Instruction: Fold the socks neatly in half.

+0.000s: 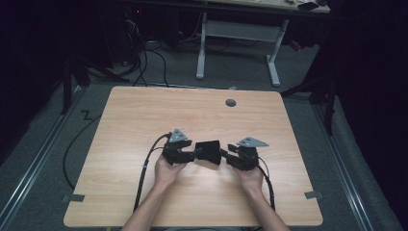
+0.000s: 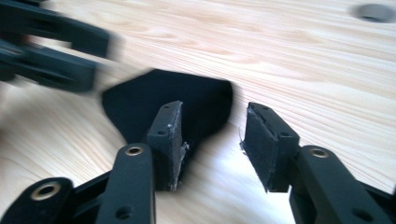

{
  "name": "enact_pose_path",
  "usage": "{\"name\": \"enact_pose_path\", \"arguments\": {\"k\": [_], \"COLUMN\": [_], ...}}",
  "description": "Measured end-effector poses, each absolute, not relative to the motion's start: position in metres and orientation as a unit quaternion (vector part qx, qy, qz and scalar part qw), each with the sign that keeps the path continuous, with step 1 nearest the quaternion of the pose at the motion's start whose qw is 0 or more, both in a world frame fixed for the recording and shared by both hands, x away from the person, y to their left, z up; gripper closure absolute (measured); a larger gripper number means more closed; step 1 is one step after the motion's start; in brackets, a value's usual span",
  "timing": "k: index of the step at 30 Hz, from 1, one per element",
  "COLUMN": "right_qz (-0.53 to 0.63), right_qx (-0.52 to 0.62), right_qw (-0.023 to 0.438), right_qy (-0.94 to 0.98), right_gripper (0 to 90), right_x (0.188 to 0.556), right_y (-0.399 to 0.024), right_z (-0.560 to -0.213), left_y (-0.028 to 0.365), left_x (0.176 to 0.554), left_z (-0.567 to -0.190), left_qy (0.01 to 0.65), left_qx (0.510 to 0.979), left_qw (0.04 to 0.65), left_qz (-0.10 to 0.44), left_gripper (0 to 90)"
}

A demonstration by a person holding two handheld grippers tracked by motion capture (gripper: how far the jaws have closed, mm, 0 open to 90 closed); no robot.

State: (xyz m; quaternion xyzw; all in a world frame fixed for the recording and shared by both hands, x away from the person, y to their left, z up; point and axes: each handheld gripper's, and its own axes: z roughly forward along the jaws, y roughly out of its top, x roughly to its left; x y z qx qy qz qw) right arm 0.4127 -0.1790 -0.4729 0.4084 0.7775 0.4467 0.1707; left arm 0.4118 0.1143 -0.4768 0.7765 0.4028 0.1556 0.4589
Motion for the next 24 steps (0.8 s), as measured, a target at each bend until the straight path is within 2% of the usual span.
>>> {"name": "enact_pose_path", "arguments": {"k": [2, 7, 11, 12, 17, 24], "right_qz": [0.413, 0.37, 0.341, 0.339, 0.361, 0.34], "right_qx": [0.435, 0.475, 0.493, 0.49, 0.498, 0.488], "right_qw": [0.191, 0.21, 0.212, 0.227, 0.209, 0.228], "right_qy": [0.777, 0.77, 0.772, 0.771, 0.76, 0.771], "right_gripper": [53.3, 50.1, 44.8, 43.1, 42.1, 37.8], "right_x": [0.411, 0.408, 0.411, 0.41, 0.412, 0.41], "right_y": [-0.2, -0.24, -0.266, -0.268, -0.275, -0.268], "right_z": [-0.481, -0.495, -0.5, -0.504, -0.505, -0.506], "left_y": [0.135, 0.177, 0.189, 0.191, 0.192, 0.192], "left_x": [0.402, 0.384, 0.379, 0.38, 0.381, 0.379], "left_z": [-0.482, -0.495, -0.508, -0.508, -0.508, -0.508], "left_qy": [0.43, 0.489, 0.48, 0.485, 0.486, 0.489], "left_qx": [0.768, 0.751, 0.769, 0.767, 0.767, 0.766], "left_qw": [0.441, 0.385, 0.349, 0.353, 0.351, 0.349], "left_qz": [0.176, 0.219, 0.236, 0.226, 0.226, 0.227], "left_gripper": [39.1, 37.1, 35.9, 33.1, 31.1, 28.7]}}
